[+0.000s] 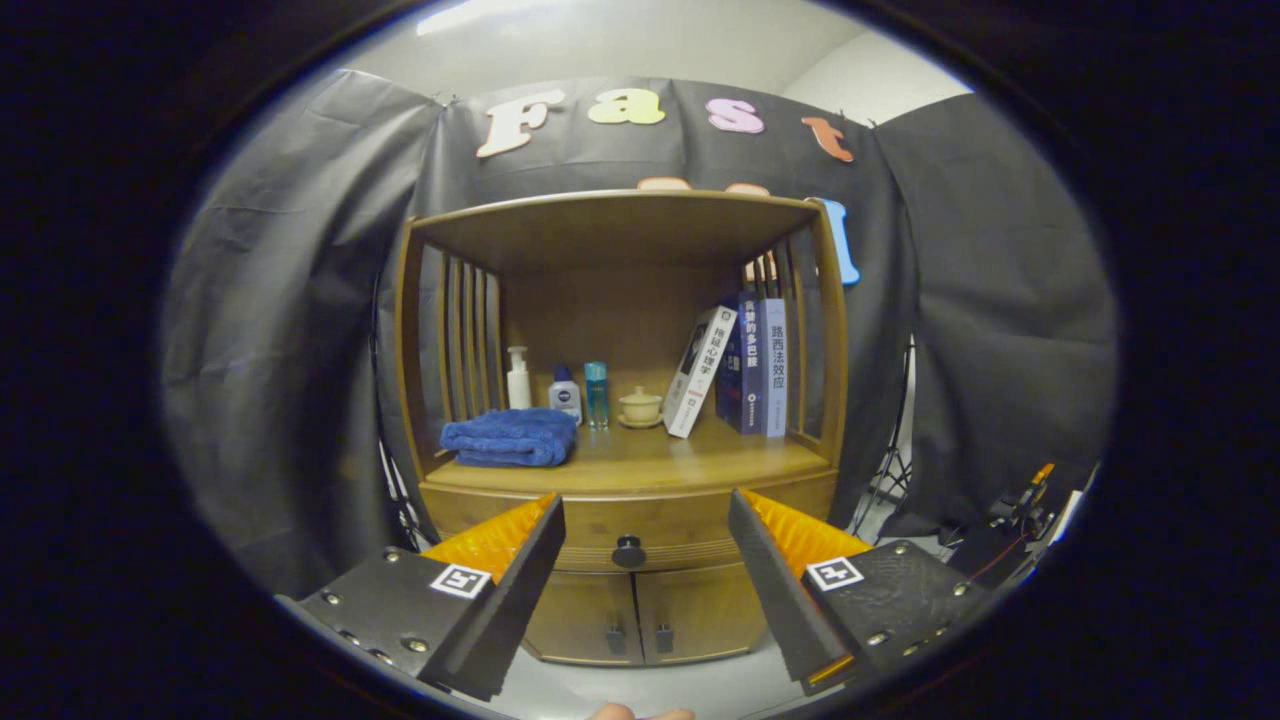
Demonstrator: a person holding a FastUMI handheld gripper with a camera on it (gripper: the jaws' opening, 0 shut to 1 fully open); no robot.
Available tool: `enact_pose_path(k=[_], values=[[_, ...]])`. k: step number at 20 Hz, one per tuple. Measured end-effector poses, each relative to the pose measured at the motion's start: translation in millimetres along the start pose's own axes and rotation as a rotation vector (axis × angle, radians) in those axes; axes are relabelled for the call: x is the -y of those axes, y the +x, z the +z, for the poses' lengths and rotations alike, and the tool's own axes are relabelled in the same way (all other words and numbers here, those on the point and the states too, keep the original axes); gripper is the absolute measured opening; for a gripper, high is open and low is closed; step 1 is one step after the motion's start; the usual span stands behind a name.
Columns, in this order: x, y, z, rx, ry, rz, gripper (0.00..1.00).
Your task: Pull open the drawer, take out the items inside it, and place them on the countertop above the cabinet.
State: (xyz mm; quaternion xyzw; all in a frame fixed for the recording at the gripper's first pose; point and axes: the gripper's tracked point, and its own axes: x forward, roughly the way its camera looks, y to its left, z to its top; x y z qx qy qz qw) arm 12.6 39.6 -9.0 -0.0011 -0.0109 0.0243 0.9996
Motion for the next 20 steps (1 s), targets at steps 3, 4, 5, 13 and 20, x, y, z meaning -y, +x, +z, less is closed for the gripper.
enact_pose_path(k=[3,4,5,13,20], values=[[-5.4,8.7,0.8,0.015,-0.008,0.013,0.99],[-6.7,11.8,-1.1,0.015,-0.006,0.016,0.99],[-8.8,14.0,-3.2,0.016,-0.003,0.022,0.99],[-30.3,33.4,-29.3,-0.035,0.003,0.079,0.99],[-26.9,52.4,-39.5,-0.040,0.015,0.078,0.99]])
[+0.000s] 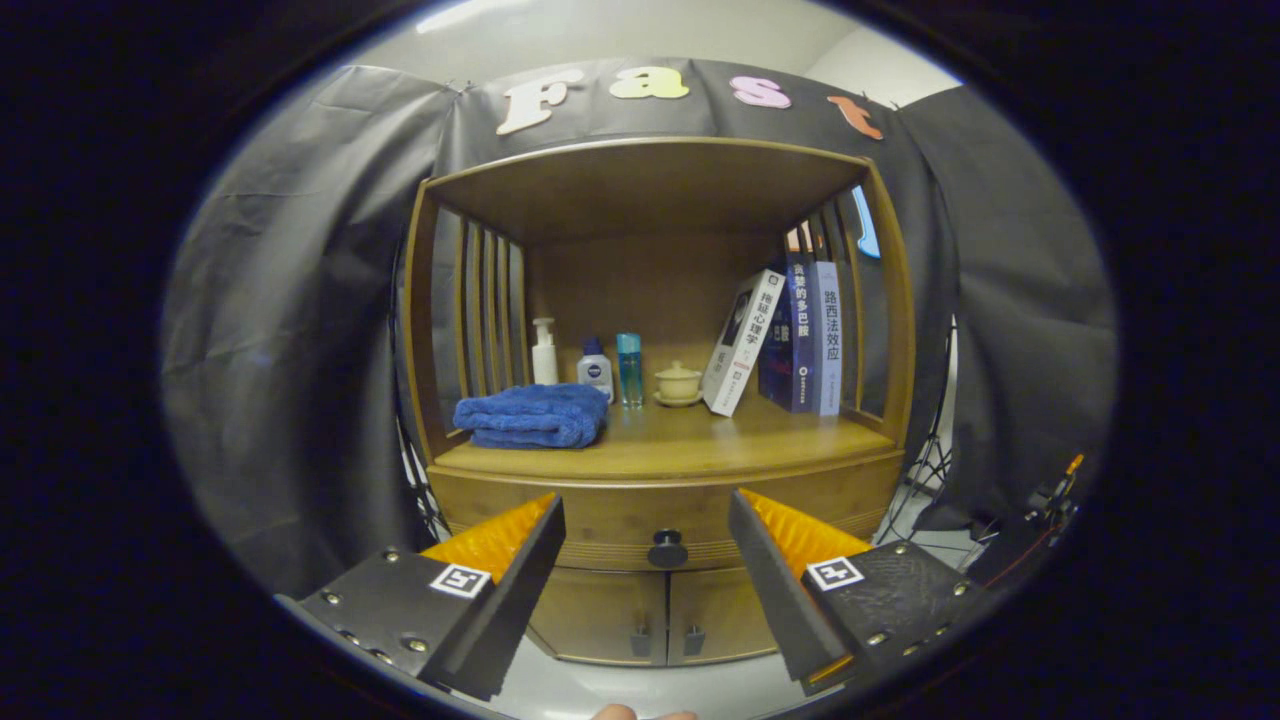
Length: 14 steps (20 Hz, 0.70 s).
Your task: Pull open the drawer, take out the items inside it, and place them on the countertop above the cabinet.
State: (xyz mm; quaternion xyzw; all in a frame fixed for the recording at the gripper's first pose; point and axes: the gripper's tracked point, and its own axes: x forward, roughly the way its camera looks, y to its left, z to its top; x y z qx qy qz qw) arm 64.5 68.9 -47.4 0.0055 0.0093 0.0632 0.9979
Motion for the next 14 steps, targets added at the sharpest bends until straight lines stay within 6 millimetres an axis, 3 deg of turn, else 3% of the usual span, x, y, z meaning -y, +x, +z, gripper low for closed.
enact_pose_path(k=[10,14], values=[[1.1,37.0,-35.2,-0.037,0.021,0.010,0.99],[-0.3,66.1,-59.2,-0.049,0.027,0.016,0.99]])
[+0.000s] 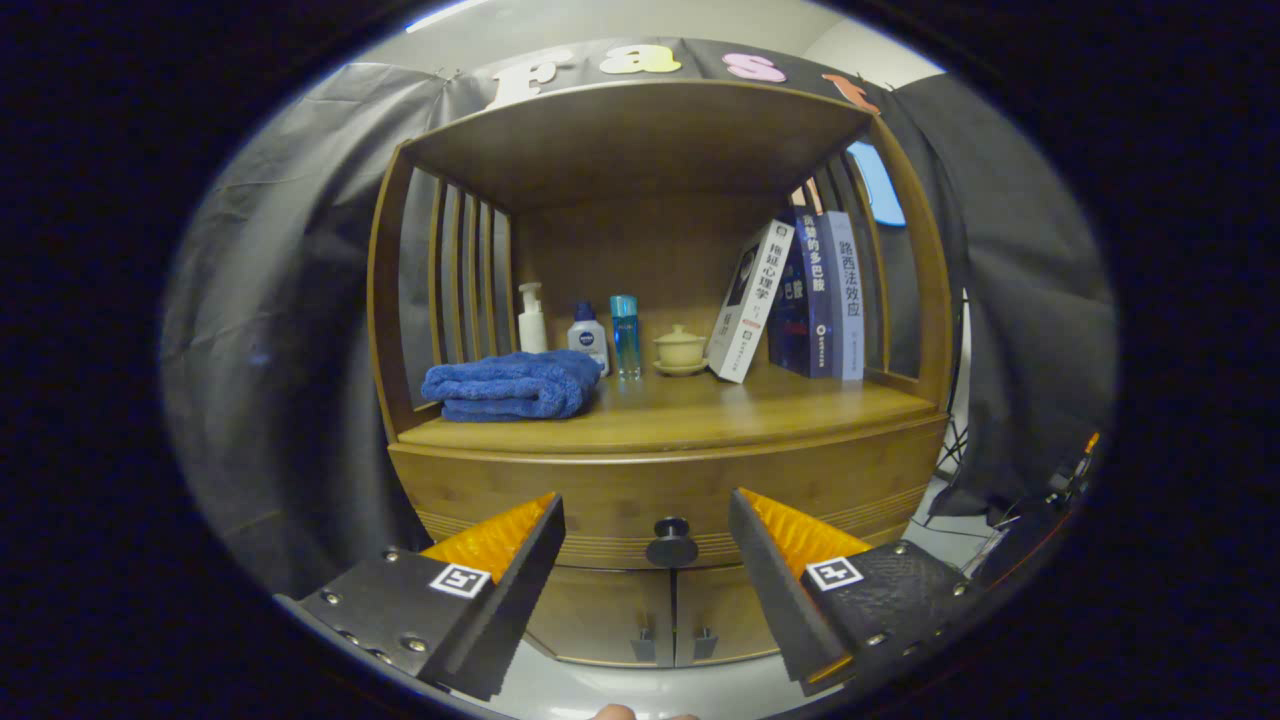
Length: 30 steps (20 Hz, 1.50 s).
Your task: Pull open the drawer, take out the items inside it, and place them on the countertop above the cabinet.
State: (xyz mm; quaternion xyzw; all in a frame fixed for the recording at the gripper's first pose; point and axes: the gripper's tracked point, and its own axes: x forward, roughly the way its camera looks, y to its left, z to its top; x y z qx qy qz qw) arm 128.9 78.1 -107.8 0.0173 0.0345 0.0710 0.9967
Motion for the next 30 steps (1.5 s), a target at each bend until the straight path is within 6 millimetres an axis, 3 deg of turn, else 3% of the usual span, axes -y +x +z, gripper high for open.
enact_pose_path(k=[5,11,18,21,24,30], values=[[5.6,40.4,-35.6,-0.052,-0.007,-0.013,0.99],[10.1,74.7,-75.9,-0.120,-0.022,0.001,0.88],[21.3,78.0,-75.9,-0.083,0.002,-0.019,0.47],[19.6,79.4,-78.2,-0.104,0.003,-0.010,0.42],[20.1,74.8,-77.6,-0.104,-0.027,-0.022,0.30],[18.7,43.9,-80.2,-0.068,-0.032,-0.041,0.30]])
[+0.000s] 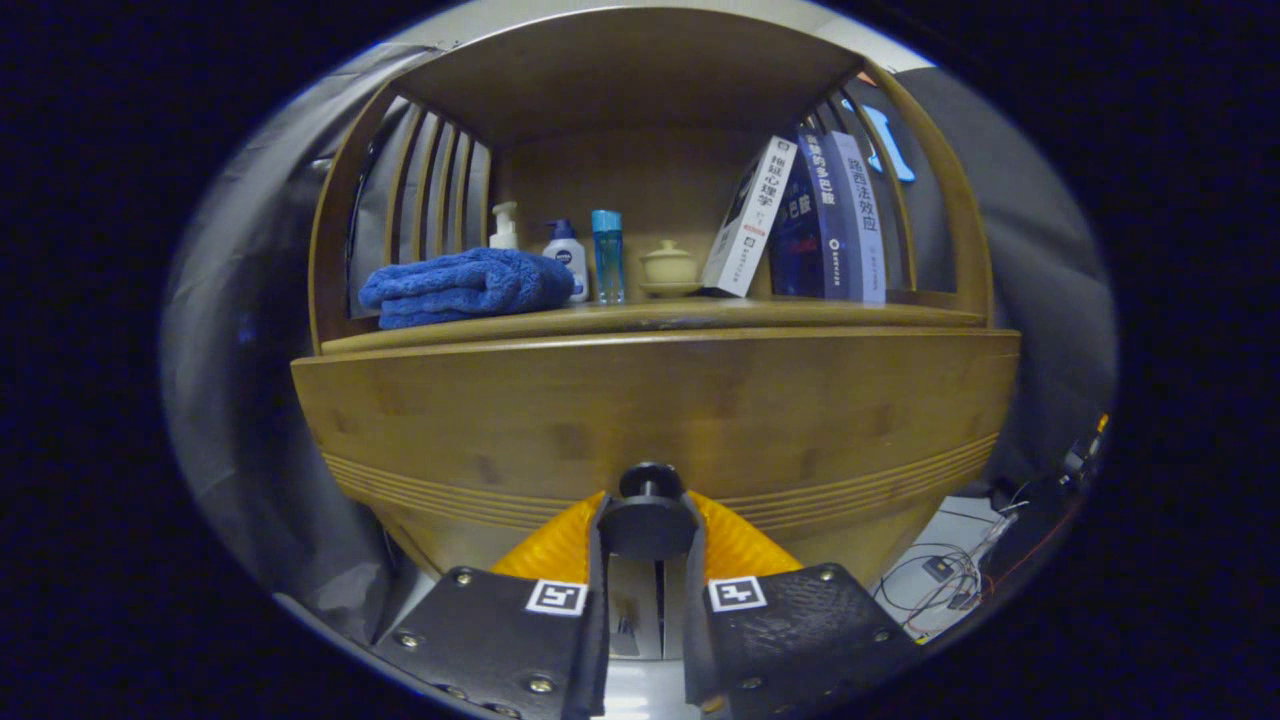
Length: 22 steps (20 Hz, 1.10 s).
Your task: Pull open the drawer, take out the items inside it, and place them on the countertop above the cabinet.
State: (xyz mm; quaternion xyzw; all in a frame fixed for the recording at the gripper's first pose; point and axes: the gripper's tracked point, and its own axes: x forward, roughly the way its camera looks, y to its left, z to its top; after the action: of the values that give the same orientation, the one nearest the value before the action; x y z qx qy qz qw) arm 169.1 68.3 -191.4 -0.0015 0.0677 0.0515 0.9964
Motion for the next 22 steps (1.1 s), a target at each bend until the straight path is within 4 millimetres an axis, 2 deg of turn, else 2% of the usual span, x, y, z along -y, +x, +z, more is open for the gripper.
enact_pose_path(k=[6,17,22], values=[[2.3,-33.0,-4.5,0.039,-0.020,-0.033,0.30],[3.3,-108.8,-21.4,0.100,-0.008,-0.077,0.30],[3.7,-130.1,-32.0,0.091,-0.013,-0.099,0.30]])
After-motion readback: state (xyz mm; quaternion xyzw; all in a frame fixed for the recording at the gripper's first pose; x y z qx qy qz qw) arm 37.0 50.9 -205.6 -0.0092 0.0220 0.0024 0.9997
